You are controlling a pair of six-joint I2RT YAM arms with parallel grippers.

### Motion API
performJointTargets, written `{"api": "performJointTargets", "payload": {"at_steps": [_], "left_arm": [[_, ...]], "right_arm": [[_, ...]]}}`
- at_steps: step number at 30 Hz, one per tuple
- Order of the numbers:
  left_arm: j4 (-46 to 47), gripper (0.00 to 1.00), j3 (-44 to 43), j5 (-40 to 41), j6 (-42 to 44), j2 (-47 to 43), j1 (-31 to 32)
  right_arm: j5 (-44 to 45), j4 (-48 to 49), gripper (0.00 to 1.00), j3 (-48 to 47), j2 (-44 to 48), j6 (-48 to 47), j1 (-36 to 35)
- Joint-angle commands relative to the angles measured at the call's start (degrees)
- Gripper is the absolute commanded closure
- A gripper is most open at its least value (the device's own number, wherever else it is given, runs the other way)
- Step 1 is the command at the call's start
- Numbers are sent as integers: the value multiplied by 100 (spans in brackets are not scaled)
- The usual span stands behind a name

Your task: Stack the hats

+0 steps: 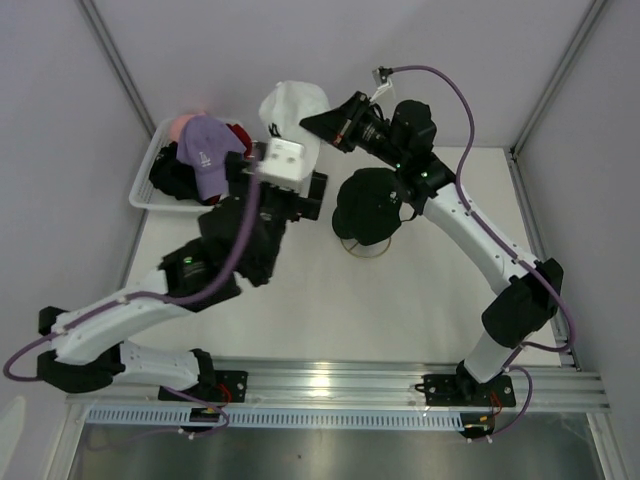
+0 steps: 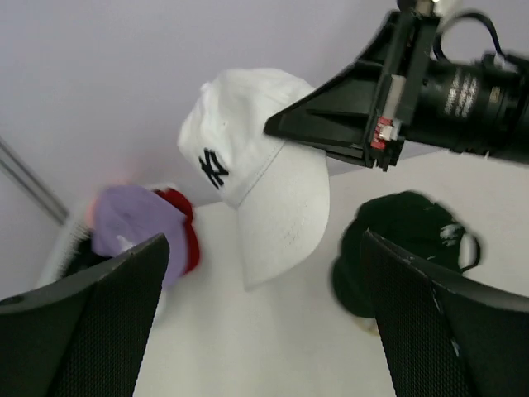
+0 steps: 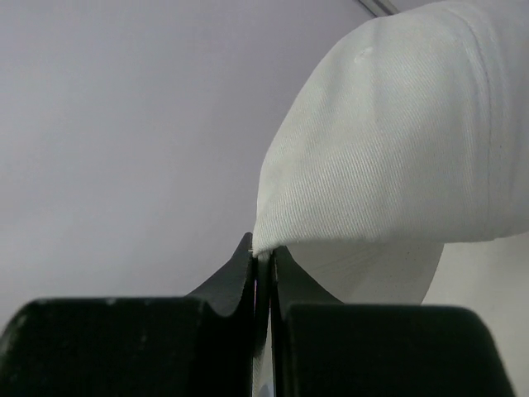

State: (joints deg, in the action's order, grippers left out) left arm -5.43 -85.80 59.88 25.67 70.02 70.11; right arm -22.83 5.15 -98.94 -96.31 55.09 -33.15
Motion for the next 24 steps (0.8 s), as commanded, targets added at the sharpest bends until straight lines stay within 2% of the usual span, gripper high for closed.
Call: {"api": "performJointTargets", "payload": {"at_steps": [1, 2, 3, 4, 5, 6, 7, 8, 9, 11, 14, 17, 20, 24], "left_arm": [[-3229, 0, -472, 95, -4942, -610, -32], [-3549, 1, -473, 33, -5567, -708, -145], [-3857, 0, -464, -141, -6852, -813, -251], [-4469, 1, -342, -300, -7509, -1084, -565], [-4571, 1, -237, -823, -8516, -1261, -803], [-4459, 1, 130, -1150, -8944, -1463, -1040], [-4275, 1, 603, -1502, -9287, -1926, -1565], [-3586, 0, 1165, -1827, -9726, -2174, -1796], [-3153, 0, 1458, -2370, -9869, -2403, -1973], [-2336, 1, 2249, -2795, -10438, -2852, -2430], [-1947, 1, 2629, -3551, -11363, -2836, -2879], [-588, 0, 3339, -4483, -11768, -2705, -3265], [197, 1, 3614, -5352, -11989, -2398, -3626], [945, 1, 3886, -5829, -12051, -2160, -3732]], "right_arm": [[102, 1646, 100, 102, 165, -314, 54], [260, 1830, 100, 137, 192, -332, 63], [288, 2023, 100, 207, 218, -332, 89], [401, 2478, 100, 443, 270, -315, 98], [489, 2665, 100, 593, 306, -219, 98], [551, 2876, 100, 891, 358, -166, 107], [630, 3287, 100, 1033, 376, -78, 107], [674, 3491, 100, 1182, 394, 27, 115], [709, 3763, 100, 1506, 420, 219, 107], [815, 4388, 100, 1745, 420, 405, 98], [1078, 5240, 100, 2193, 412, 739, 89], [1193, 6023, 100, 2466, 376, 1047, 150], [1264, 6314, 100, 2713, 543, 1110, 300], [923, 6289, 100, 2827, 798, 837, 414]]}}
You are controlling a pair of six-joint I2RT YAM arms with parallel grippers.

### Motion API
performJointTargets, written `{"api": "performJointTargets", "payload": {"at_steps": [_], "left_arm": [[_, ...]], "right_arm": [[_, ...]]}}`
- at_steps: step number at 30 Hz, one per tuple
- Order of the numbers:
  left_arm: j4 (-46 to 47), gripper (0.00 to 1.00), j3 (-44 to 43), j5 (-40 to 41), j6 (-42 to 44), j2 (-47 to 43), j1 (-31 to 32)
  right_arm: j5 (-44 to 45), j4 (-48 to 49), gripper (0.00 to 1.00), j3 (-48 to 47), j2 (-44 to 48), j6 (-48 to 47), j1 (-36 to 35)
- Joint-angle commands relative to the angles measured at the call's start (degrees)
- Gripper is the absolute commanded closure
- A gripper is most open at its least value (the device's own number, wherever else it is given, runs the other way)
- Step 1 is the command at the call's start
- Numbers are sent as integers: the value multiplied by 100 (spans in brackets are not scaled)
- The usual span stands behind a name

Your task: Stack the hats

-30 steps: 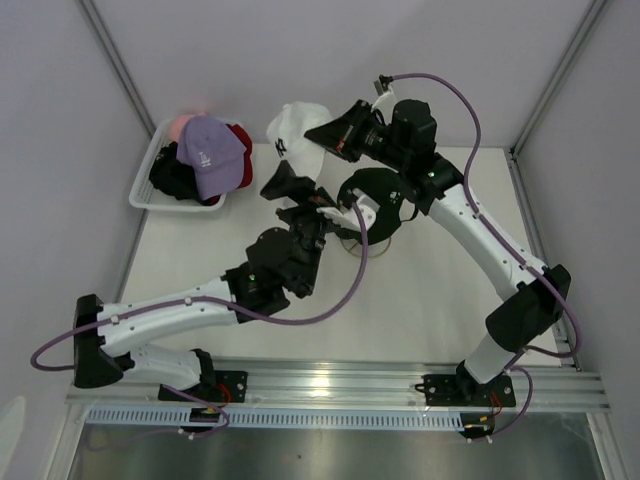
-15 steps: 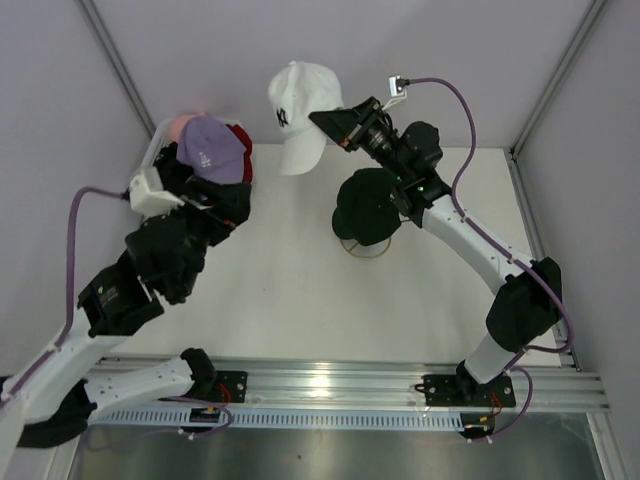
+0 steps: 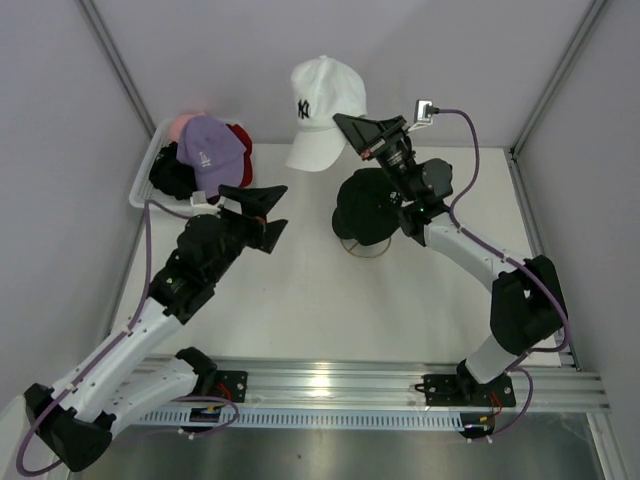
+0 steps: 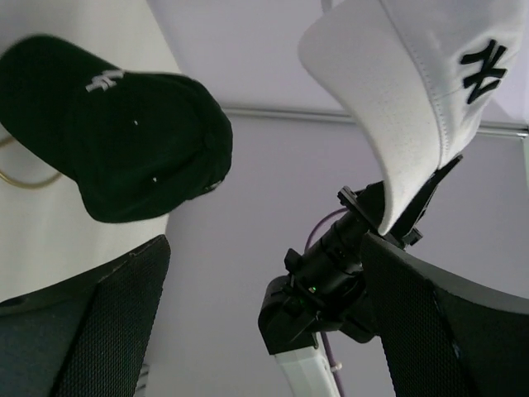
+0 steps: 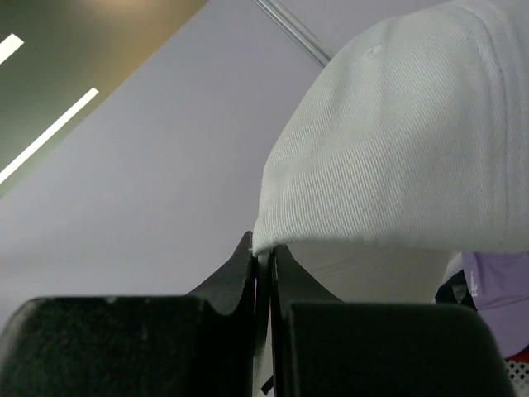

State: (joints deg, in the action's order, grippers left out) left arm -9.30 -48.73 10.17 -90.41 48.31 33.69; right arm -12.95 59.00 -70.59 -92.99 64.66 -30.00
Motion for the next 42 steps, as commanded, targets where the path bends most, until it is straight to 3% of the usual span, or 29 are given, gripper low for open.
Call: {"api": "performJointTargets", "payload": {"at_steps": [1, 4, 7, 11, 19, 23, 27, 30, 35, 38, 39, 42], "left_arm": [[1439, 1, 241, -946, -521, 11, -169], [2211, 2, 496, -973, -487, -68, -337], [2406, 2, 339, -973, -111, -42, -407], [2828, 2, 118, -1543, -3, 169, -635], [4338, 4, 4, -2520, -854, 1197, -785], [4305, 6, -320, -2687, -1101, 1470, -733], [4541, 14, -243, -2460, -1425, 1497, -724], [4840, 34, -242, -2318, -1619, 1540, -715], [4990, 55, -295, -2266, -1708, 1576, -645], [5105, 82, -128, -2178, -1778, 1515, -645], [5087, 99, -67, -2186, -1804, 1488, -653], [5253, 99, 30, -2204, -1682, 1523, -767]], "right_arm": [[-206, 815, 100, -16, 527, -147, 143], [-384, 631, 100, 150, 843, -261, 275], [-488, 244, 100, 326, 1177, -647, 258], [-814, 278, 100, 475, 1231, -570, 258], [-1140, 674, 100, 449, 1143, -366, 82], [-1078, 735, 100, 449, 1108, -586, -15], [-1017, 920, 100, 440, 994, -613, -85], [-920, 955, 100, 528, 932, -648, -164], [-718, 1008, 100, 625, 791, -666, -226], [-683, 999, 100, 660, 730, -666, -226], [-691, 964, 100, 669, 730, -674, -226], [-814, 658, 100, 678, 747, -771, -217]]}}
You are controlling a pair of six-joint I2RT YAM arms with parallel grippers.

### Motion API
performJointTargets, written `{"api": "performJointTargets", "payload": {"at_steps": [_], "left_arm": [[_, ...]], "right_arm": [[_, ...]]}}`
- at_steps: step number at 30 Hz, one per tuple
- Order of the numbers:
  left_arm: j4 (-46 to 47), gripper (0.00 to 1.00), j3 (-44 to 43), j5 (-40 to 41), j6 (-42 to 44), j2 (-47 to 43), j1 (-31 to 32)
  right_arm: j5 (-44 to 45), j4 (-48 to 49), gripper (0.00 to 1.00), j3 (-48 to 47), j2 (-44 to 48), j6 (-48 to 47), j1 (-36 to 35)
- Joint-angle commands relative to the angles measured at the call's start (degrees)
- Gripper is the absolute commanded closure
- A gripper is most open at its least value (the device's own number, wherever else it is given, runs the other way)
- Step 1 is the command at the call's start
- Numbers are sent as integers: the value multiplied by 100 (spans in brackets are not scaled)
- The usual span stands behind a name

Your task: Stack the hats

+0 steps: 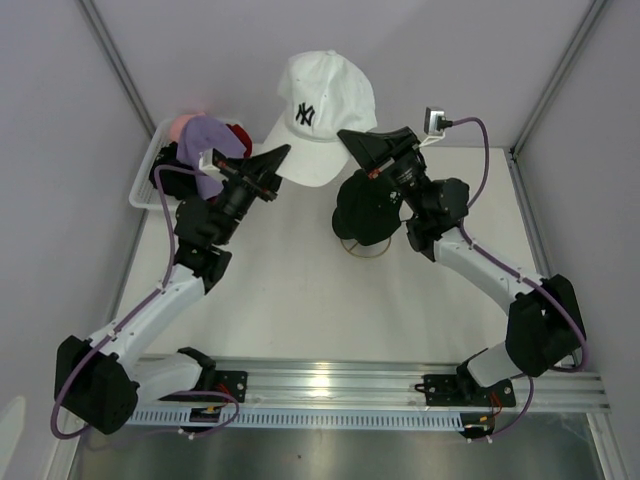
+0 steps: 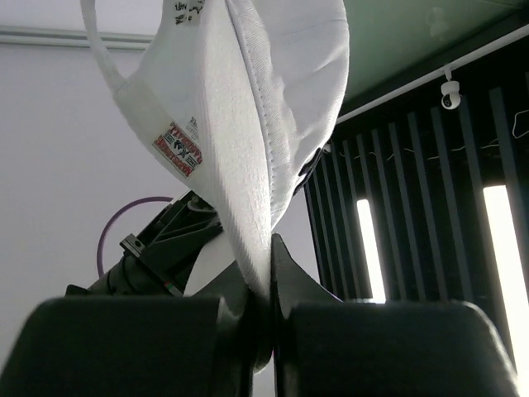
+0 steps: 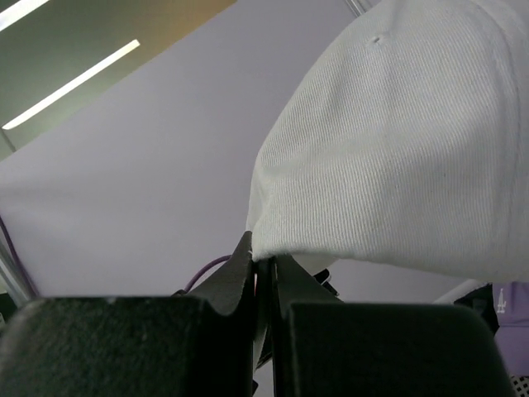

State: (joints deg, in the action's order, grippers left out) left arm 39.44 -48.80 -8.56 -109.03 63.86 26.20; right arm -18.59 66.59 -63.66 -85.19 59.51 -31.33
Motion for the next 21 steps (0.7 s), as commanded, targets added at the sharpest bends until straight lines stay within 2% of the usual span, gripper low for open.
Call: {"api": "performJointTargets", "payload": {"at_steps": [1, 3, 4, 5, 7, 8, 10, 11, 12, 13, 14, 16, 17, 18, 19, 21], "left_arm": [[676, 99, 72, -331, 181, -5, -44], [950, 100, 133, -435, 198, 127, -271], [1021, 99, 73, -723, 224, 179, -369], [1039, 99, -6, -874, 242, 241, -465], [882, 99, -147, -1208, 373, 347, -633], [716, 99, -304, -1305, 478, 356, -659], [-135, 99, -690, -1638, 1154, 364, -668], [-434, 99, -1015, -1797, 1678, 399, -660], [-1003, 99, -1166, -1912, 1875, 426, -660], [-1183, 99, -1411, -2139, 2051, 513, -660], [-1237, 99, -1579, -2228, 2157, 566, -668], [-1264, 99, -1781, -2395, 2211, 785, -668], [-1298, 99, -2017, -2666, 2202, 899, -668], [-1534, 99, -2133, -2825, 2202, 1040, -634], [-1719, 99, -2421, -2992, 2237, 1320, -598], [-2097, 99, -2826, -3362, 2342, 1559, -440]], "right_arm": [[-294, -285, 100, -15, 80, -377, -92], [-505, -1110, 79, -6, 274, -544, -75], [-601, -1452, 51, 2, 553, -867, -40], [-741, -2256, 33, 3, 730, -1053, -31], [-699, -3208, 10, -6, 1143, -1692, -22], [-533, -4066, 1, -6, 1606, -1905, -22], [-322, -4844, 1, 2, 2083, -2284, -22], [-112, -5614, 1, -32, 2546, -2564, 4], [-14, -5943, 1, -41, 2777, -2680, 48], [204, -6286, 1, -59, 3006, -2777, 83], [320, -7047, 0, -111, 3208, -2917, 170], [670, -7727, 0, -339, 3692, -3050, 259], [1212, -8384, 0, -445, 3807, -3076, 285], [1539, -8677, 0, -655, 3938, -3077, 355], [2273, -8941, 1, -761, 4001, -3068, 373], [2806, -9505, 0, -998, 4097, -3024, 461]]}}
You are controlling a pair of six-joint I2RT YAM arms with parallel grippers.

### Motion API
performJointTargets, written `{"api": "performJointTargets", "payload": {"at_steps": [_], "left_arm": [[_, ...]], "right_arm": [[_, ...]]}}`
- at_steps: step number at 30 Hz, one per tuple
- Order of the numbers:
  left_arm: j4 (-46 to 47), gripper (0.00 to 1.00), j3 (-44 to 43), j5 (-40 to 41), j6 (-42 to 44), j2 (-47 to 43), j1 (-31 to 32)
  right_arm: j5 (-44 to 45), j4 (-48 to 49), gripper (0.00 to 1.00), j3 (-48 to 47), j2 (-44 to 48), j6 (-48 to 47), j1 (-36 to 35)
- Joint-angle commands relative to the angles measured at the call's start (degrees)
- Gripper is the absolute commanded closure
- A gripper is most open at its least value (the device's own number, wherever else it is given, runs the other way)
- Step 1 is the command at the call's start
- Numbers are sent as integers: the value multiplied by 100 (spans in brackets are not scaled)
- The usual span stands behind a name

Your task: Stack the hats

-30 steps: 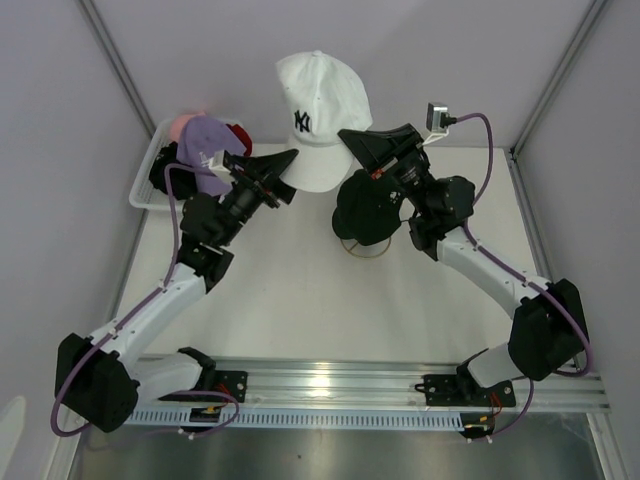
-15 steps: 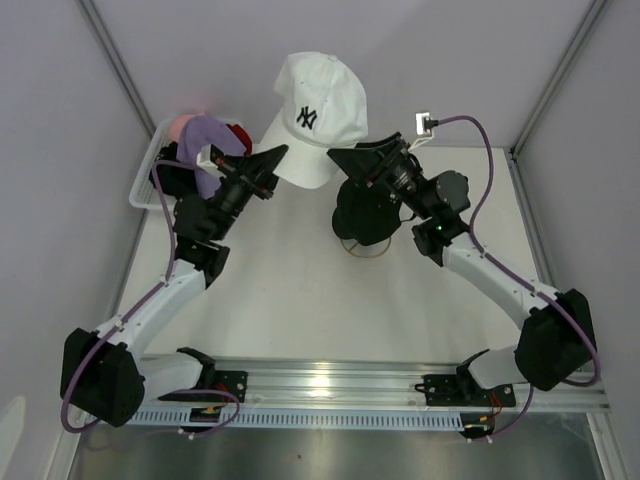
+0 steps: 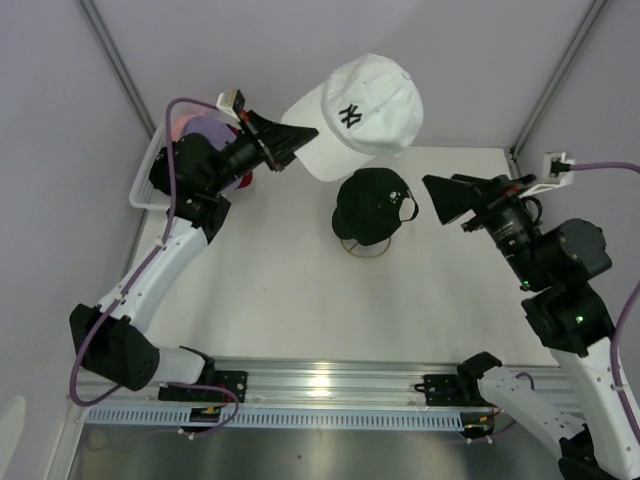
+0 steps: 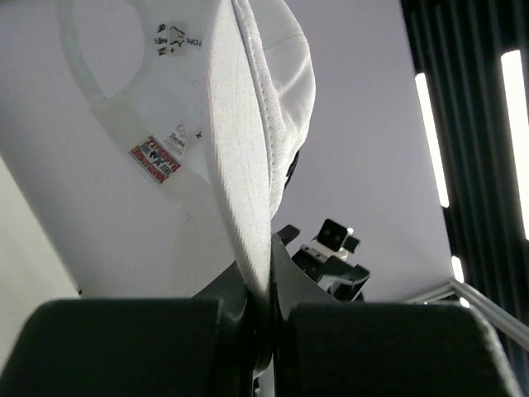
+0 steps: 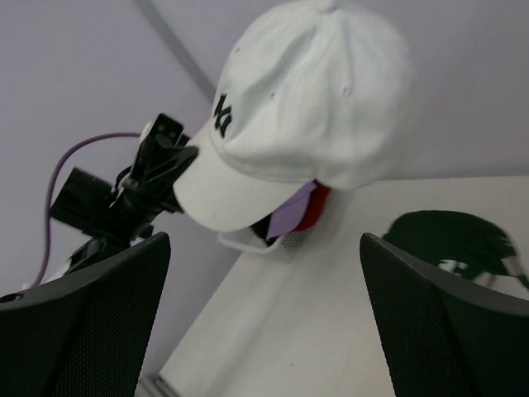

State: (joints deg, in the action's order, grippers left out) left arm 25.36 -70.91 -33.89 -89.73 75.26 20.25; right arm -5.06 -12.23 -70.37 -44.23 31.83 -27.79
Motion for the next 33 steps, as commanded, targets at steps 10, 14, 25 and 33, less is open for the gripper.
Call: {"api": "performJointTargets", "payload": {"at_steps": [10, 14, 25, 33], "left_arm": [[-32, 99, -959, -1726, 96, 1719, 576], [-129, 99, -933, -1814, 220, 1851, 638], [565, 99, -89, -2042, 185, 1938, 226], [716, 99, -326, -2236, 307, 2256, 5]], "right_arm": [[2018, -1607, 0, -179, -68, -283, 160], [2044, -1616, 0, -135, -147, -309, 169], [1667, -1440, 0, 58, -271, -213, 213], [1534, -1423, 0, 111, -244, -186, 221]]}}
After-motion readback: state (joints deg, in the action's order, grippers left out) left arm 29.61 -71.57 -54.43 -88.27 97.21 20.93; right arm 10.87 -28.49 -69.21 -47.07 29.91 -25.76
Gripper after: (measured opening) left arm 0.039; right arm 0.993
